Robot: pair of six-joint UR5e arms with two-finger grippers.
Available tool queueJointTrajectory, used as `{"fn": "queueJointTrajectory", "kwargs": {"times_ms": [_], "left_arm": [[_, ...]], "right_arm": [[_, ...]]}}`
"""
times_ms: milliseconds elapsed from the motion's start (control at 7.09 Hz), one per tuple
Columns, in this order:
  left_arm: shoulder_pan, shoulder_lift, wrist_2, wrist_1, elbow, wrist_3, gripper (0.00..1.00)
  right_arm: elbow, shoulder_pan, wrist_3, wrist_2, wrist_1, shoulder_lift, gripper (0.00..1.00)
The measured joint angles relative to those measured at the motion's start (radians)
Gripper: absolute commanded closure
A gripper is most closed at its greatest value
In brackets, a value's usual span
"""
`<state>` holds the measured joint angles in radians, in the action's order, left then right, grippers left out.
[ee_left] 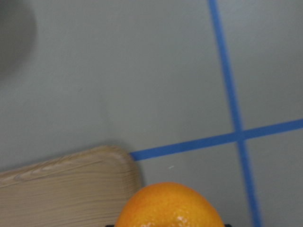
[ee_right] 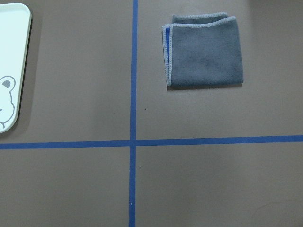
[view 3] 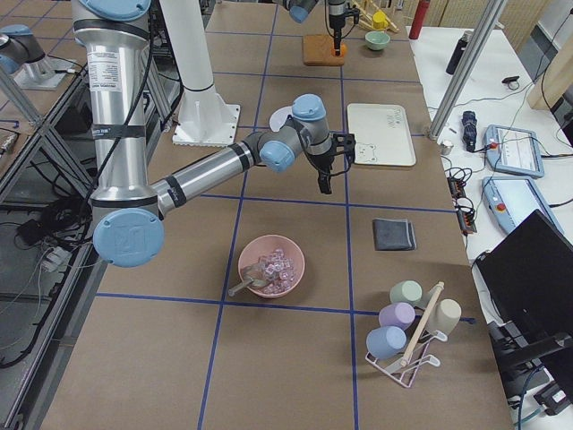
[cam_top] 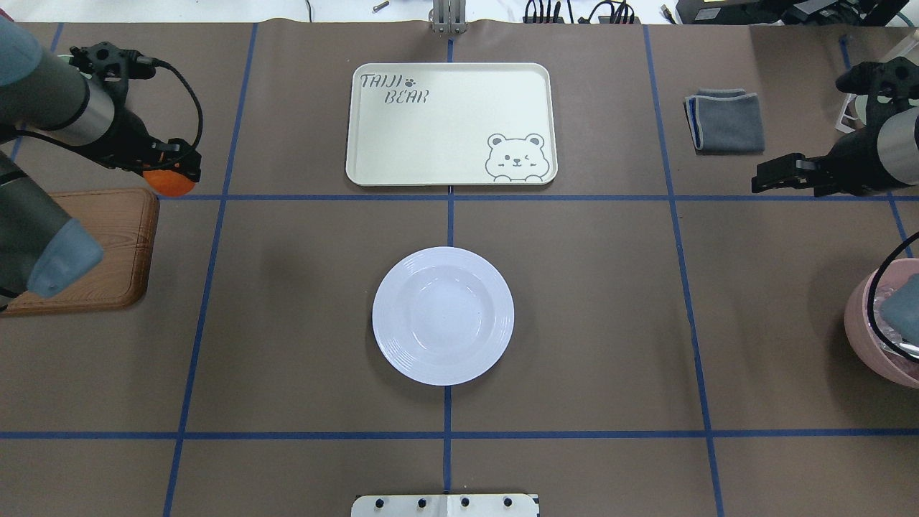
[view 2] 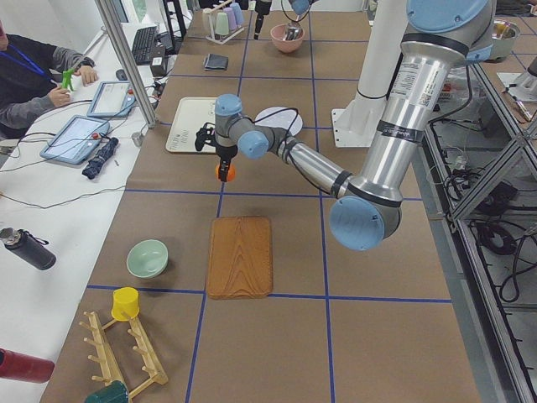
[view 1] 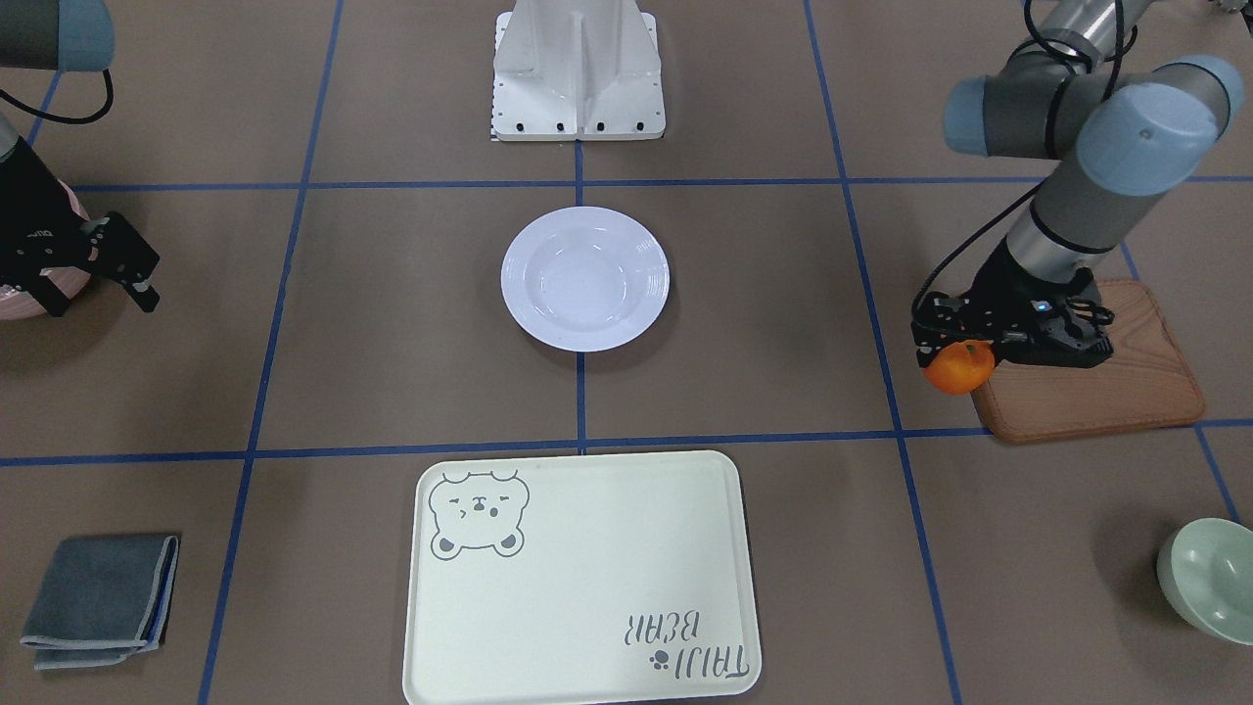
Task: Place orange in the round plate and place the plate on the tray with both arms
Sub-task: 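Carry the orange with the left gripper and set it on the white plate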
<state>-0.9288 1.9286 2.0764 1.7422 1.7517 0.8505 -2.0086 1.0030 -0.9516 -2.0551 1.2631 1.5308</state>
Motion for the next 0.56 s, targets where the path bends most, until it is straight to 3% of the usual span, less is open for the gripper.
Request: {"fn": "queueJointTrajectory", "kwargs": {"times_ms": [564], "left_arm": [[0.332, 0.310, -0.201, -0.249, 0.000, 0.422, 1.00]], "right_arm": [[0.000, -0.100, -0.356, 0.073, -0.133, -0.049, 0.00]]}}
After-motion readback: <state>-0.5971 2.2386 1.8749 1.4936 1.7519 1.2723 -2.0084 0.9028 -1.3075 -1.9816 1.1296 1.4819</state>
